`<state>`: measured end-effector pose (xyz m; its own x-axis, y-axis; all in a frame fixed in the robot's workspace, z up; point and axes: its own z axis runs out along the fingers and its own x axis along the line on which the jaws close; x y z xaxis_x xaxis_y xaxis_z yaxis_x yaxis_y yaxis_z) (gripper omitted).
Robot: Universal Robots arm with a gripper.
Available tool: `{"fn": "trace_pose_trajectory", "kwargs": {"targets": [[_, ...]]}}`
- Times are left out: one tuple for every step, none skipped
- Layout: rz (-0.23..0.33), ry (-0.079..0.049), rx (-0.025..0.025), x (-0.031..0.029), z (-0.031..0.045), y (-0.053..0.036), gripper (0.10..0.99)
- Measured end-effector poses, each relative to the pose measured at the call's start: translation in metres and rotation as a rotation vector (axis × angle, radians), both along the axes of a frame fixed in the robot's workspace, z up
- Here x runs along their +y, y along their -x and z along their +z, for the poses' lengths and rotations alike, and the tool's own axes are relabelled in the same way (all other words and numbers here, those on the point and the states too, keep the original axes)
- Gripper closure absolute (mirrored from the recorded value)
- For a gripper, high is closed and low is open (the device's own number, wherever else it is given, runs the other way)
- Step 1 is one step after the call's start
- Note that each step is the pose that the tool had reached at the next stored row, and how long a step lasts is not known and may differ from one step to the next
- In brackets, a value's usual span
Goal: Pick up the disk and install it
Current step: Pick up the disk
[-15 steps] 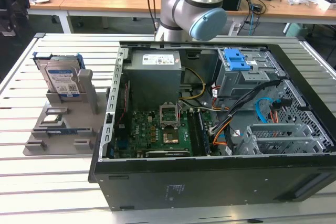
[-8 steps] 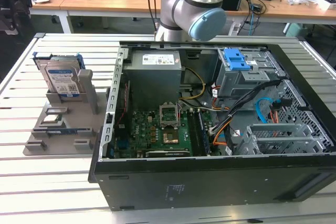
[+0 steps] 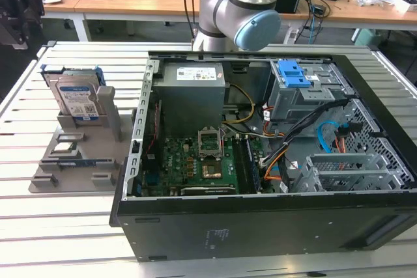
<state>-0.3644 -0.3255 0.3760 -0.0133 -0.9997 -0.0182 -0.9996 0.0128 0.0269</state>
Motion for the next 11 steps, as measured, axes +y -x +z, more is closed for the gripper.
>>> {"fn": "trace_pose_trajectory", "kwargs": {"targets": [[0.000, 0.000, 0.0000, 0.0000, -0.0011, -0.0002, 0.545], [0.000, 0.000, 0.0001, 0.0000, -0.0026, -0.0006, 0.545], [0.000, 0.001, 0.0003, 0.0000, -0.0037, -0.0010, 0.545], [0.000, 0.001, 0.0002, -0.0001, -0.0048, -0.0020, 0.545], [0.000, 0.002, 0.0002, 0.0000, -0.0058, -0.0029, 0.545], [0.000, 0.002, 0.0001, 0.0001, -0.0075, -0.0047, 0.545], [0.000, 0.003, 0.0001, 0.0004, -0.0096, -0.0064, 0.545], [0.000, 0.004, 0.0001, 0.0008, -0.0111, -0.0076, 0.545], [0.000, 0.005, 0.0002, 0.0015, -0.0130, -0.0092, 0.545], [0.000, 0.005, 0.0001, 0.0018, -0.0139, -0.0100, 0.545], [0.000, 0.005, 0.0001, 0.0023, -0.0148, -0.0109, 0.545]]}}
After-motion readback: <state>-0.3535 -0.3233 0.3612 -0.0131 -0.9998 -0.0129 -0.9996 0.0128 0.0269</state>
